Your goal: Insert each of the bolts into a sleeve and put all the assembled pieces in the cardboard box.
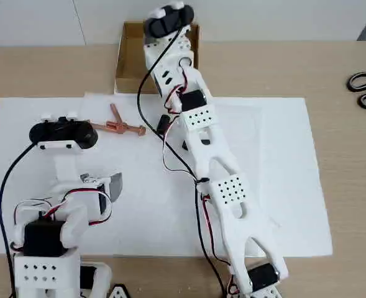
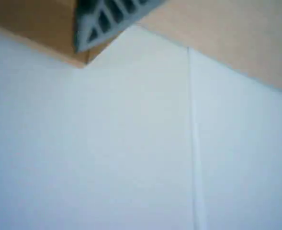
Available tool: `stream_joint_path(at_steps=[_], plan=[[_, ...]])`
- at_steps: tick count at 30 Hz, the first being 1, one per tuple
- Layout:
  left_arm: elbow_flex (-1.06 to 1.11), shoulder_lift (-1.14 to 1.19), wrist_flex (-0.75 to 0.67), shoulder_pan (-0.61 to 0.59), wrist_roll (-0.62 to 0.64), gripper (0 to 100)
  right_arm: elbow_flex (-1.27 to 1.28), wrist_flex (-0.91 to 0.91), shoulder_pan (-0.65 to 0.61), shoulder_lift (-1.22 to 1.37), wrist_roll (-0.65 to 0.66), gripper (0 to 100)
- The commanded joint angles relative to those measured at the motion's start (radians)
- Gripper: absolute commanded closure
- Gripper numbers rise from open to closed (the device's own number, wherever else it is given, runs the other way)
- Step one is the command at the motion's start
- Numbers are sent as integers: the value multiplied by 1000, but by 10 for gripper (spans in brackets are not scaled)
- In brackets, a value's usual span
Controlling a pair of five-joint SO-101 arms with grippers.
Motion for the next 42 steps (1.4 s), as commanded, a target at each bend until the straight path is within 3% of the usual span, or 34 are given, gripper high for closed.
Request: stream_joint_path(at_steps=[1, 9, 20, 34, 42], plan=[[-4, -11, -21, 0, -5, 775, -121, 53, -4, -19, -5, 862], [-5, -11, -21, 0, -5, 775, -143, 108, 39, -117, -2, 862], [-7, -11, -21, 0, -5, 775, -141, 449, 127, -414, -2, 862], [-8, -11, -20, 0, -5, 775, -140, 1271, 243, -607, 2, 862], [-8, -11, -20, 0, -5, 775, -135, 1314, 269, -564, 0, 862]])
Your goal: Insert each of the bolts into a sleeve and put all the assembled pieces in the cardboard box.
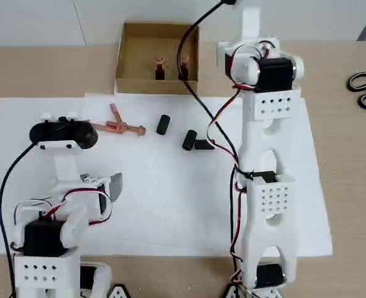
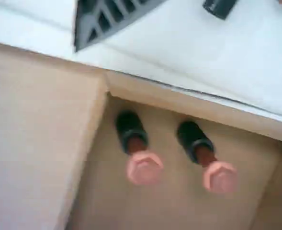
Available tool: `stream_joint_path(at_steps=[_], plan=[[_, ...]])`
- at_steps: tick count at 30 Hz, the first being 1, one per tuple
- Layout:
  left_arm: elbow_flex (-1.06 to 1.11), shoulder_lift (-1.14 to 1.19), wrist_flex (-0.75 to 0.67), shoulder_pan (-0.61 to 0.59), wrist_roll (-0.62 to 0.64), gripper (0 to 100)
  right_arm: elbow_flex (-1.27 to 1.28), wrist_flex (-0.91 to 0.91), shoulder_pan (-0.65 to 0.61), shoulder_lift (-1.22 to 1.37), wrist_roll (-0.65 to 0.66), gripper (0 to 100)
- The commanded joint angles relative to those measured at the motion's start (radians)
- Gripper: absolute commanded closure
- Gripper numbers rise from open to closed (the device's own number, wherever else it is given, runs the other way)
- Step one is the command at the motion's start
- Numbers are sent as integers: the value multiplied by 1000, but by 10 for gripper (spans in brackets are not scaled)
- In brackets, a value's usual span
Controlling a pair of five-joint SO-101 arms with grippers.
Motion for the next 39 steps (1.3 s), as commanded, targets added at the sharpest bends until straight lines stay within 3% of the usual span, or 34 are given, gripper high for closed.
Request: stream_joint_path(at_steps=[1, 6, 13, 22, 29, 33, 39], plan=[[-8, -11, -20, 0, -5, 775, -32, 12, 13, -19, 2, 862], [-10, -11, -20, 0, -5, 775, 141, 12, 7, -68, 63, 862], [-10, -11, -20, 0, -5, 775, 542, 2, 15, -351, 58, 861], [-10, -11, -20, 0, -5, 775, 752, 2, -15, -544, 57, 862], [-10, -11, -20, 0, -5, 775, 865, -2, -1, -544, 34, 859], [-10, -11, -20, 0, -5, 775, 882, -2, -12, -473, -66, 860], [-10, -11, -20, 0, -5, 775, 899, -5, -64, -321, -80, 862]])
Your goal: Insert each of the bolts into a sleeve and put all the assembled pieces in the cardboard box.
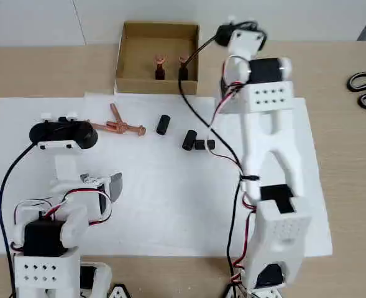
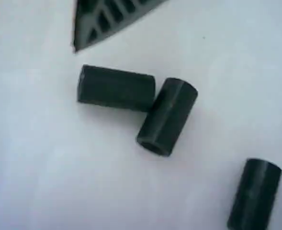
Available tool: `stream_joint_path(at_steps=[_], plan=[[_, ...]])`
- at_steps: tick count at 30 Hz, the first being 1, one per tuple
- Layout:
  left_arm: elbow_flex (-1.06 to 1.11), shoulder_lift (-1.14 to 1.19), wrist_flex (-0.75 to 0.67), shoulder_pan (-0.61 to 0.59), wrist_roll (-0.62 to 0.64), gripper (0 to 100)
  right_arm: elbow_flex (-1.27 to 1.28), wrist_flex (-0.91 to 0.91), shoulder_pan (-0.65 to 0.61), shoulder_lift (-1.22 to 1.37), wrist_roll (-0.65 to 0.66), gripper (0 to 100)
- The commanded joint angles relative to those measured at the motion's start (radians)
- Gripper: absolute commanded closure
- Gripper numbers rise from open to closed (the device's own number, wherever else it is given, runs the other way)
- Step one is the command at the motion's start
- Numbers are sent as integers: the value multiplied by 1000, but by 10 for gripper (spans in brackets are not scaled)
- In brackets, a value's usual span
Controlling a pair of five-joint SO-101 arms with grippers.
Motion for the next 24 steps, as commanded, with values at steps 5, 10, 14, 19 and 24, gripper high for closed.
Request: stream_joint_path(at_steps=[5, 10, 14, 19, 24], plan=[[-10, -11, -20, -2, -3, 775, -6, -64, -108, 110, 68, 860], [-10, -11, -20, -5, -3, 775, -3, -22, -159, 174, 393, 860], [-8, -11, -20, -6, -3, 775, -3, -16, -143, 200, 569, 859], [-8, -11, -20, -6, -3, 775, -3, -18, -120, 199, 704, 859], [-7, -11, -20, -2, -3, 775, -2, -18, -120, 205, 779, 859]])
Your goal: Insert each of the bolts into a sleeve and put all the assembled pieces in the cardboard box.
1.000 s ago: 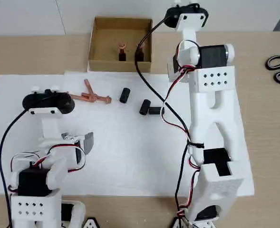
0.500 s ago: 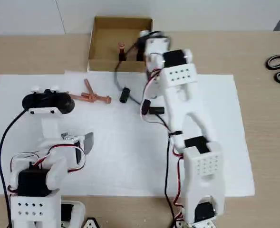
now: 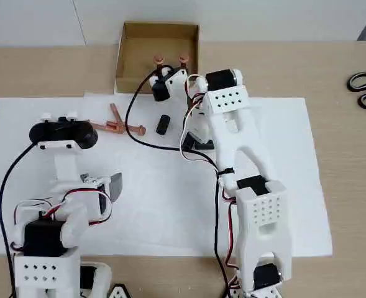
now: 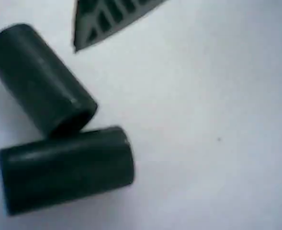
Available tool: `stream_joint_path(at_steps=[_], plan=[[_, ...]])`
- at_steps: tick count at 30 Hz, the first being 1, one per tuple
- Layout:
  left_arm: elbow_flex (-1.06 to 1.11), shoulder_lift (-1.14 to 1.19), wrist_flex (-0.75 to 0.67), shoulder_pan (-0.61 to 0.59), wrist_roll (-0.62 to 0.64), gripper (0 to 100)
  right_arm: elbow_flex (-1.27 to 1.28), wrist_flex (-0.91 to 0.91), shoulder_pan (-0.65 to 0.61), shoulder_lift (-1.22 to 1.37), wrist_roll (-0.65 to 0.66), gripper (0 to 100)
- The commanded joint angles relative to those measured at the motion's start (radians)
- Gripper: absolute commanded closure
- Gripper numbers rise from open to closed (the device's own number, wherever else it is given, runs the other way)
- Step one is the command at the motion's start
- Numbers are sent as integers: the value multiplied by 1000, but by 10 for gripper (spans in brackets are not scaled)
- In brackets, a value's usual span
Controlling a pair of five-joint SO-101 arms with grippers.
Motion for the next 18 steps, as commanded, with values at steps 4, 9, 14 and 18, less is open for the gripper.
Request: stream_joint_path(at_steps=[4, 9, 14, 18], plan=[[-5, -11, -20, -2, -3, 775, -3, 4, 5, -5, 60, 858], [-5, -11, -20, -2, -3, 775, -8, 2, 5, 50, 58, 811], [-5, -11, -20, -2, -3, 775, -9, -19, 5, 101, 57, 804], [-4, -11, -20, -2, -3, 775, -8, -36, 5, 105, 58, 804]])
